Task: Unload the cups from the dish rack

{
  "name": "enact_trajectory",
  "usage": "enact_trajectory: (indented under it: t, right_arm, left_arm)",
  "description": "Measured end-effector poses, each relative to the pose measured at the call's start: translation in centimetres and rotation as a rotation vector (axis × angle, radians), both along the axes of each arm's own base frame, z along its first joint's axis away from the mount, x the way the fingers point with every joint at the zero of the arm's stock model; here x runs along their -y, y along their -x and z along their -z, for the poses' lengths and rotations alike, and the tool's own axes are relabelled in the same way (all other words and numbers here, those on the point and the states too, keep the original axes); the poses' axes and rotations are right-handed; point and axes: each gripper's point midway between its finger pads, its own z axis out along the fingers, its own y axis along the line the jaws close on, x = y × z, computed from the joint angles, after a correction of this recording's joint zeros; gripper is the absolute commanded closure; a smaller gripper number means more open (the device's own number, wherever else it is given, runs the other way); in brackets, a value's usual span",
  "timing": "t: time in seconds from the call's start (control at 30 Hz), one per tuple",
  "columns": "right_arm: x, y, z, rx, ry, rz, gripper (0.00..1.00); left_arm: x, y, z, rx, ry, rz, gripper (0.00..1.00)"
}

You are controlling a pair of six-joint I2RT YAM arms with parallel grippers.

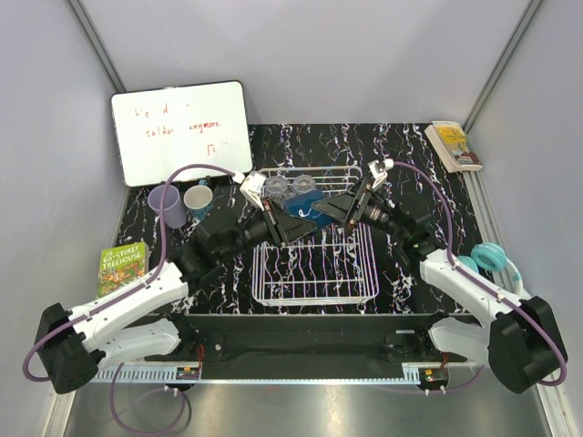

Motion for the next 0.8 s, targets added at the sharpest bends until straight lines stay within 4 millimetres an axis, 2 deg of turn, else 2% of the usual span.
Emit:
enact_trajectory:
  t: [0.03,0.17,0.23,0.27,0.37,0.43,0.5,0.57,0.6,0.63,0.67,0.73,0.8]
  right_arm:
    - [0.0,0.0,0.1,-0.001,0.002,-0.003,1.00]
    - [0.1,-0.1,0.4,-0.002,0.002,0.000,1.00]
    - [0.4,-0.6,0.5,-0.002,-0.003,0.019,1.00]
    - [0.5,-0.9,0.7,-0.005,-0.003,0.030,1.00]
    - [0.8,-1.5,1.2,-0.009,0.006,0.061,1.00]
    - [0.8,-1.4,1.7,-0.004,0.022,0.060,1.00]
    - [0.6,-1.1,2.1,-0.003,0.035,0.045,1.00]
    - [0.5,-0.9,2.2,0.001,0.040,0.035,1.00]
    - [0.5,-0.8,2.2,0.001,0.040,0.032,1.00]
    - [0.5,-0.8,2.2,0.004,0.041,0.032,1.00]
    - [0.5,-0.9,2.3,0.006,0.044,0.034,1.00]
    - [0.6,-1.1,2.2,-0.053,0.018,0.042,1.00]
    - [0.6,-1.0,1.4,-0.089,-0.029,0.036,1.00]
  left_arm:
    - [0.0,0.0,0.1,0.002,0.004,0.001,1.00]
    - [0.5,-0.3,0.4,-0.001,0.018,0.009,0.83]
    - [0.9,-0.8,0.6,-0.004,0.031,0.011,0.77]
    - [1.1,-1.0,0.7,-0.009,0.034,0.011,0.69]
    - [1.6,-1.7,1.4,-0.024,0.032,0.004,0.58]
    - [1.8,-1.9,2.1,-0.034,0.015,0.001,0.45]
    - [2.0,-2.1,3.0,-0.048,-0.005,-0.001,0.38]
    - [2.0,-2.1,3.4,-0.060,-0.016,-0.004,0.42]
    - [2.0,-2.1,3.5,-0.061,-0.017,-0.005,0.52]
    - [2.1,-2.1,3.4,-0.061,-0.016,-0.003,0.81]
    - [2.1,-1.9,3.3,-0.061,-0.012,0.003,1.00]
    - [2.4,-1.6,2.6,-0.053,0.018,0.021,1.00]
    - [2.5,-1.6,0.7,0.003,0.068,0.031,1.00]
